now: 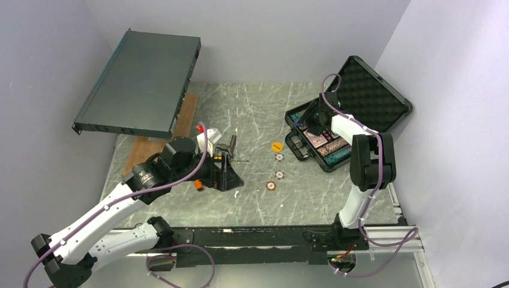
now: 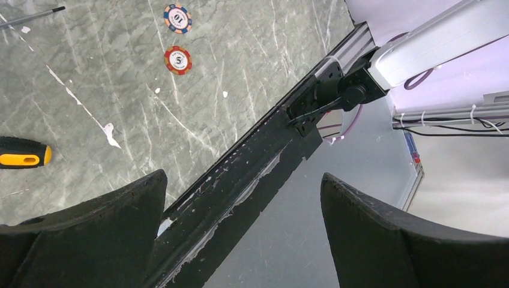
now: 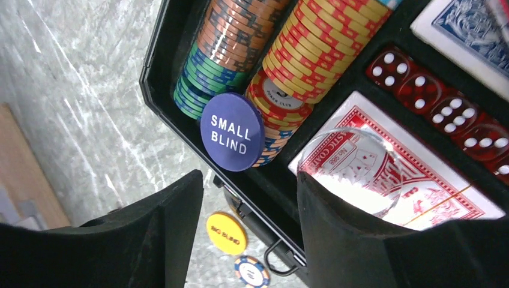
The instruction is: Pack up texas hold em set
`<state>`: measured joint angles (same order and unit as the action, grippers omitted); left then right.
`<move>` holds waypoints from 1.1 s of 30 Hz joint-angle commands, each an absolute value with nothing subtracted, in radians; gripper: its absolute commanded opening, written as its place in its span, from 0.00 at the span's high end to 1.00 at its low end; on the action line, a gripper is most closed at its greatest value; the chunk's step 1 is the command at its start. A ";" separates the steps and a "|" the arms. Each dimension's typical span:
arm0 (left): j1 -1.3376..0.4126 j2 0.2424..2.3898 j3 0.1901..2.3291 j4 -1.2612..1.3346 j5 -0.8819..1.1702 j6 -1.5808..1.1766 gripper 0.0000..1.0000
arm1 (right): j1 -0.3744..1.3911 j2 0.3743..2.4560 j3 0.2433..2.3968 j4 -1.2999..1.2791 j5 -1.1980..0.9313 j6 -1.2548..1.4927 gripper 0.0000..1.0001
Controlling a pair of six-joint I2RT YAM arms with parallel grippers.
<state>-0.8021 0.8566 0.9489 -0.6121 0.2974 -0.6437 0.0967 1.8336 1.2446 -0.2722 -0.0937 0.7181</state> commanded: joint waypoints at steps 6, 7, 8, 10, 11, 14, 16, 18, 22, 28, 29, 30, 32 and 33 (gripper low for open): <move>-0.804 0.826 0.974 -0.606 0.296 -0.641 0.01 | 0.075 1.829 1.222 -0.086 -0.179 0.886 0.46; -0.804 0.827 0.975 -0.607 0.295 -0.639 0.01 | 0.074 1.835 1.221 -0.080 -0.178 0.891 0.46; -0.803 0.827 0.977 -0.609 0.295 -0.638 0.01 | 0.072 1.839 1.223 -0.082 -0.179 0.896 0.47; -0.803 0.827 0.982 -0.614 0.295 -0.635 0.01 | 0.069 1.848 1.233 -0.094 -0.184 0.898 0.50; -0.803 0.827 0.983 -0.616 0.293 -0.635 0.01 | 0.068 1.849 1.236 -0.101 -0.182 0.896 0.50; -0.803 0.825 0.981 -0.617 0.295 -0.636 0.01 | 0.068 1.833 1.226 -0.111 -0.161 0.885 0.50; -0.804 0.827 0.978 -0.614 0.295 -0.635 0.01 | 0.068 1.821 1.228 -0.129 -0.138 0.865 0.49; -0.804 0.830 0.977 -0.611 0.299 -0.636 0.01 | 0.067 1.811 1.220 -0.139 -0.123 0.852 0.49; -0.803 0.840 0.981 -0.607 0.306 -0.632 0.01 | 0.061 1.814 1.205 -0.144 -0.118 0.848 0.49; -0.803 0.844 0.988 -0.610 0.304 -0.627 0.01 | 0.057 1.831 1.203 -0.129 -0.137 0.853 0.49; -0.804 0.842 0.988 -0.609 0.304 -0.629 0.01 | 0.056 1.833 1.203 -0.123 -0.144 0.854 0.50; -0.803 0.841 0.987 -0.610 0.304 -0.629 0.01 | 0.055 1.838 1.201 -0.116 -0.150 0.858 0.50; -0.804 0.838 0.985 -0.610 0.304 -0.630 0.01 | 0.055 1.848 1.202 -0.107 -0.169 0.866 0.51; -0.803 0.837 0.986 -0.611 0.304 -0.631 0.01 | 0.055 1.854 1.205 -0.102 -0.180 0.870 0.52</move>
<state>-0.8021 0.8433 0.9489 -0.6174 0.2974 -0.6430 0.0601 1.8385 1.2030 -0.1543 -0.1436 0.8600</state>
